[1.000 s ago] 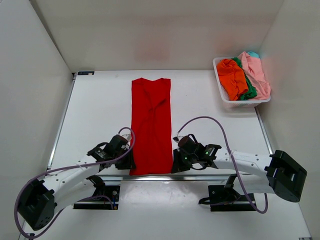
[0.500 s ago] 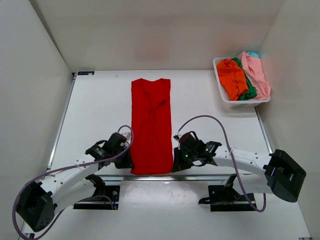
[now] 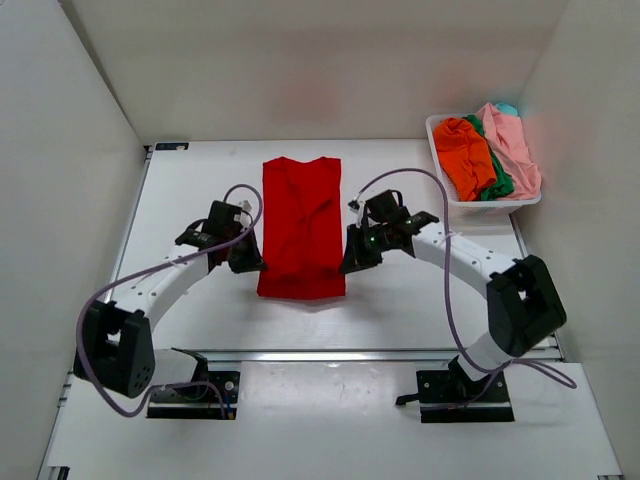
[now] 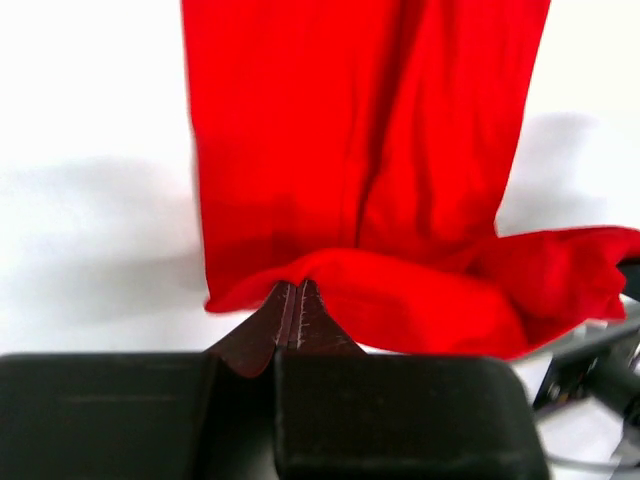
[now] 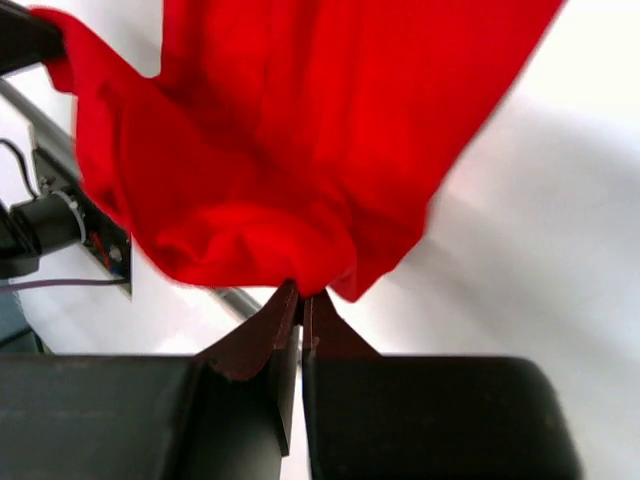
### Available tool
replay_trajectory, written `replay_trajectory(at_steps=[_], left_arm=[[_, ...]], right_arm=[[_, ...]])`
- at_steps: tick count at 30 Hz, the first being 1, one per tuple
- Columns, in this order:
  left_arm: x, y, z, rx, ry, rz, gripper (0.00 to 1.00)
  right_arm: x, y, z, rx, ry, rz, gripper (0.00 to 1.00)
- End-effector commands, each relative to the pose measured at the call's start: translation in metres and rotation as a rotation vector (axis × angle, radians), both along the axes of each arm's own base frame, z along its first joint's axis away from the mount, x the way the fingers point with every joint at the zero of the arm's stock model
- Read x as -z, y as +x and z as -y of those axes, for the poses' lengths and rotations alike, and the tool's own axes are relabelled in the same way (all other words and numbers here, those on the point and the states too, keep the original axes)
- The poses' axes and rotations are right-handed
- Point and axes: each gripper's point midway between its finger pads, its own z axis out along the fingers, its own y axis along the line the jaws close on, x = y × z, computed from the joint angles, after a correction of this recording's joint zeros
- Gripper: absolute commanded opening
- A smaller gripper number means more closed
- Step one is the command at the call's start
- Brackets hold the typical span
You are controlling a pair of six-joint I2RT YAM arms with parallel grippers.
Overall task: Fold and stack the t-shirts
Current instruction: Fold the folded rectangular tshirt in 1/3 of the way
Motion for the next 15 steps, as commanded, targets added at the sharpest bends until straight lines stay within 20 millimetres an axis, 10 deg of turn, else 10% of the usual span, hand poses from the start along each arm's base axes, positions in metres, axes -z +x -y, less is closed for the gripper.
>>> replay_trajectory(at_steps=[1,15], left_arm=[[-0.021,0.044,-0.006,-0.022,-0.002,0.109,0.00],[0.003,0.136,-0.014,-0.086,0.005,0.124,0.00]], right_arm=[[-0.009,0.029,0.004,-0.051,-0.002,0.040,0.00],[0.011,0.143,0.001,-0.035,-0.045,0.075,0.01]])
